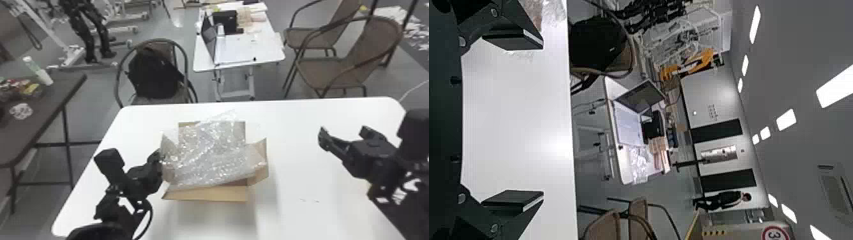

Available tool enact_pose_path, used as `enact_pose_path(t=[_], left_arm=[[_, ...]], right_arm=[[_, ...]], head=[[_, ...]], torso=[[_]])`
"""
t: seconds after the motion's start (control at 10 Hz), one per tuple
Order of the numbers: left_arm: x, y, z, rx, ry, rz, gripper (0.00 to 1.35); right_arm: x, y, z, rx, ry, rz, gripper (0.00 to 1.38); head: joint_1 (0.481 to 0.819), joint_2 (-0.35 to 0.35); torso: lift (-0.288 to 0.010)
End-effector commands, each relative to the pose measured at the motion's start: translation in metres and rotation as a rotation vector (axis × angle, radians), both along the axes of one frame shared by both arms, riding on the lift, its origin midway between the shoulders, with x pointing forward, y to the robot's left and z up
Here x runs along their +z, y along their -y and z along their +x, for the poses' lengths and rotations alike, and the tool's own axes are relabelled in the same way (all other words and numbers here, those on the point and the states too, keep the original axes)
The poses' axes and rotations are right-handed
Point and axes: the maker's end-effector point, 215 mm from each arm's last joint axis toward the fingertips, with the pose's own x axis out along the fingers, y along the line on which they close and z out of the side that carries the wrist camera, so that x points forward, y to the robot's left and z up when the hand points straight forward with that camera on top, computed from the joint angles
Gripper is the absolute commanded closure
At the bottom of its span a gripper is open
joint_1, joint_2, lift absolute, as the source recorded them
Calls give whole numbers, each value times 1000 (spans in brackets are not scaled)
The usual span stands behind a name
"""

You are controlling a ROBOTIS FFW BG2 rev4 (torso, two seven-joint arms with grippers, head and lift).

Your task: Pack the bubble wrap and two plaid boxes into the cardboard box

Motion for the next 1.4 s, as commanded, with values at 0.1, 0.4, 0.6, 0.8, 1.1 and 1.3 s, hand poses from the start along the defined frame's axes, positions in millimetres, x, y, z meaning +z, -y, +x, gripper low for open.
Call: enact_pose_path(t=[0.1, 0.4, 0.6, 0.8, 1.1, 1.3], left_arm=[[-4, -9, -7, 26, 0, -12, 1220], [-6, -14, -13, 38, 3, -21, 1220], [-6, -17, -16, 48, 5, -26, 1220], [-8, -18, -18, 53, 4, -28, 1220], [-10, -18, -20, 61, 3, -34, 1220], [-10, -18, -21, 62, 4, -37, 1220]], right_arm=[[-19, 40, -49, -135, 29, -104, 223], [-54, 99, -87, -287, -25, -181, 223], [-81, 135, -114, -346, -69, -225, 225], [-99, 172, -141, -406, -100, -296, 225], [-116, 232, -163, -502, -95, -343, 225], [-135, 249, -163, -518, -117, -310, 225]], head=[[695, 167], [695, 138], [695, 105], [695, 60], [695, -15], [695, -55]], torso=[[-37], [-37], [-37], [-37], [-37], [-37]])
